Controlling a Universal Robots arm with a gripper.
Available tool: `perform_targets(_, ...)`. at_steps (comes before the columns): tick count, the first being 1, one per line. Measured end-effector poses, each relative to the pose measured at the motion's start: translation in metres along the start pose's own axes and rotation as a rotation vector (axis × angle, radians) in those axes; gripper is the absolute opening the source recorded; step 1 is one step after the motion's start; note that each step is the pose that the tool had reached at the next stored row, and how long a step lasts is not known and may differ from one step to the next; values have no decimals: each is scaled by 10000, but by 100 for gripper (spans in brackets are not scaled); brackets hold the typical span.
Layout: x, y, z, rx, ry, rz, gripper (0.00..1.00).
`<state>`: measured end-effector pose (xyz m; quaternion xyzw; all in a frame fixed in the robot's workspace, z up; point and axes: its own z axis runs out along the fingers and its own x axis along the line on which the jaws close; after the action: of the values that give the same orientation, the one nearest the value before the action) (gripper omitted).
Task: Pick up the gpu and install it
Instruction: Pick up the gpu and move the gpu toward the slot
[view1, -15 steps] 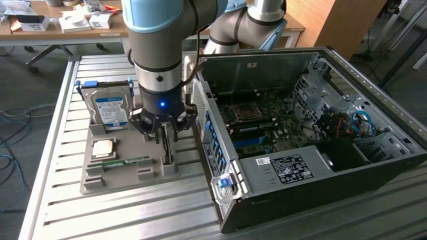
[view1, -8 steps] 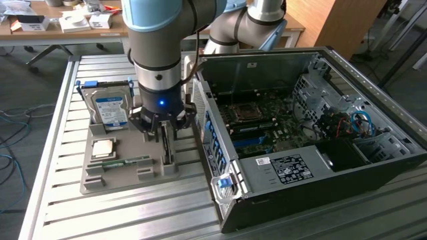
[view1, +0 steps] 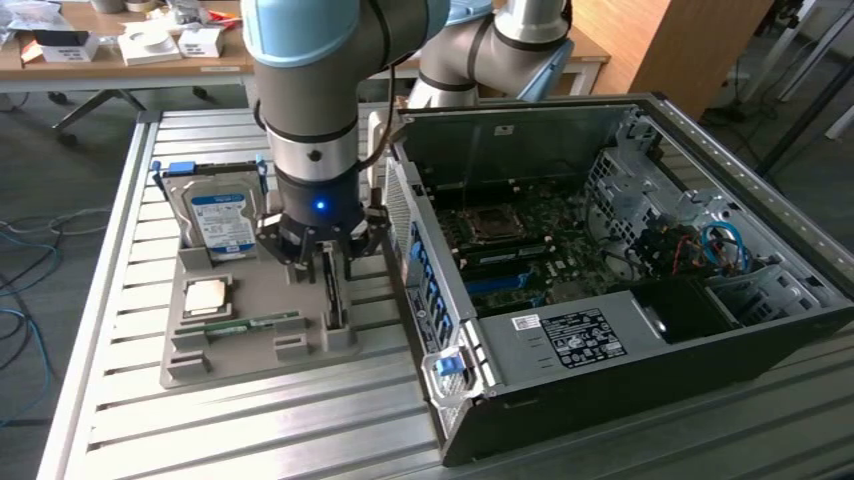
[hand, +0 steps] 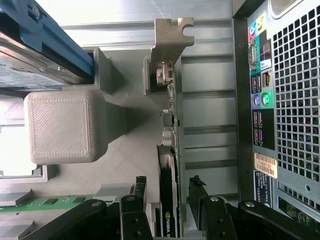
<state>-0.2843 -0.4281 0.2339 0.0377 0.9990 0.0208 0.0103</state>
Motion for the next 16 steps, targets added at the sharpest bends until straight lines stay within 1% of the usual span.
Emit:
perform_targets(5,19,42,9,-2,-1,2,47)
perform_targets(12,38,43,27,-1,0,0,47)
perform_targets(16,18,45,38,-2,-1,1,47)
